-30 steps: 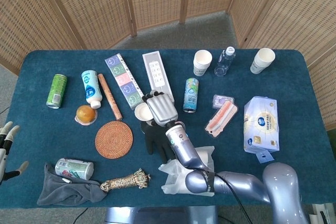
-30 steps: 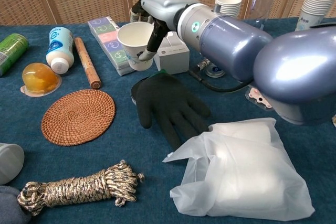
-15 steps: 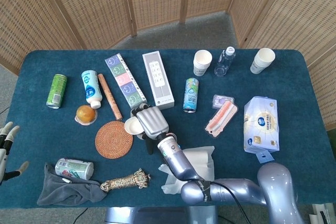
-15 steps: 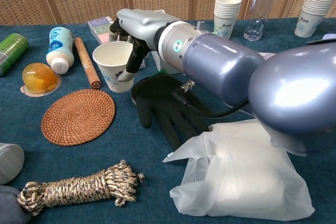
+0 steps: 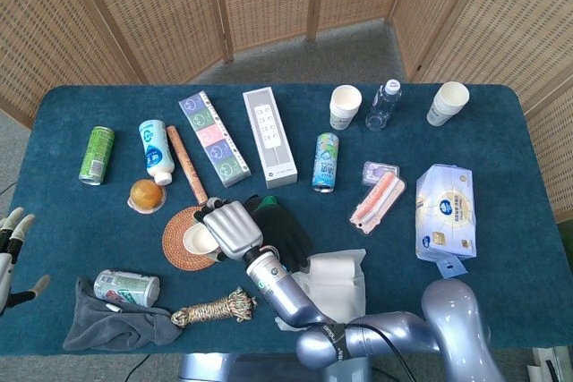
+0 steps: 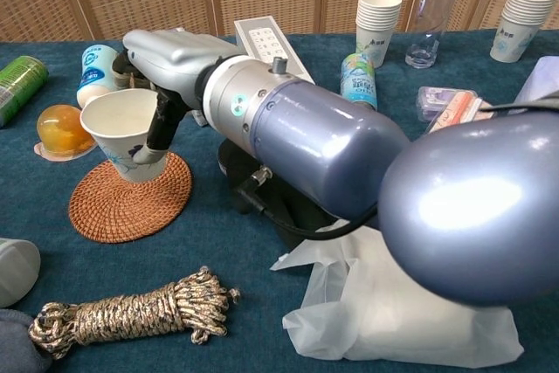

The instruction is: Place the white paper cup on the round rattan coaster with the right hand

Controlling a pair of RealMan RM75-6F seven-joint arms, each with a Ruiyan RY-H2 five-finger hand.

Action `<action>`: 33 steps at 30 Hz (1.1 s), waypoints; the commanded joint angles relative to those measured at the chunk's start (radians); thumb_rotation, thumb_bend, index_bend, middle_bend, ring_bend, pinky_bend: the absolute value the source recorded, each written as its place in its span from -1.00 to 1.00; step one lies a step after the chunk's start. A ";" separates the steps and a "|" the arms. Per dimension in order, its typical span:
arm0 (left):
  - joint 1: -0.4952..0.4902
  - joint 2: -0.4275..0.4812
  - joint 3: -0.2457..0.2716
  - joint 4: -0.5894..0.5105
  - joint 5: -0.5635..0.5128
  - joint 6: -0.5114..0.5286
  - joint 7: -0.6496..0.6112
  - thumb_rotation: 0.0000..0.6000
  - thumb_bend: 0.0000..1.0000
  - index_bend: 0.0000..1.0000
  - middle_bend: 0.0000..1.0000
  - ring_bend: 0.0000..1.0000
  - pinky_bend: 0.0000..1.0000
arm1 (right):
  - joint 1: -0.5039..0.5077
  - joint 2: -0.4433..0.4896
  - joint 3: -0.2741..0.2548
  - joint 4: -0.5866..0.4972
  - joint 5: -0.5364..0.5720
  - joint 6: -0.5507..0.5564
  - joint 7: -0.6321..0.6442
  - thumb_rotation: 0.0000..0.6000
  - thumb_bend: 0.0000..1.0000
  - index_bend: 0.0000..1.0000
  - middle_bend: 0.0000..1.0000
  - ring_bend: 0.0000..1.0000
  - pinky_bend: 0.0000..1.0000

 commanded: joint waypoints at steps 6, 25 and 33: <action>0.000 0.002 -0.001 0.001 0.000 0.002 -0.009 1.00 -0.43 -1.00 -1.00 -1.00 -1.00 | 0.038 -0.043 0.020 0.053 0.013 -0.010 -0.013 1.00 -0.54 -0.22 -0.12 -0.50 -0.14; 0.000 0.000 0.000 0.006 -0.008 -0.002 -0.015 1.00 -0.44 -1.00 -1.00 -1.00 -1.00 | 0.121 -0.163 0.058 0.258 0.048 -0.062 -0.010 1.00 -0.48 -0.22 -0.13 -0.50 -0.14; -0.003 0.000 -0.004 0.008 -0.025 -0.015 -0.023 1.00 -0.43 -1.00 -1.00 -1.00 -1.00 | 0.153 -0.220 0.084 0.358 0.072 -0.105 0.012 1.00 -0.48 -0.22 -0.12 -0.51 -0.14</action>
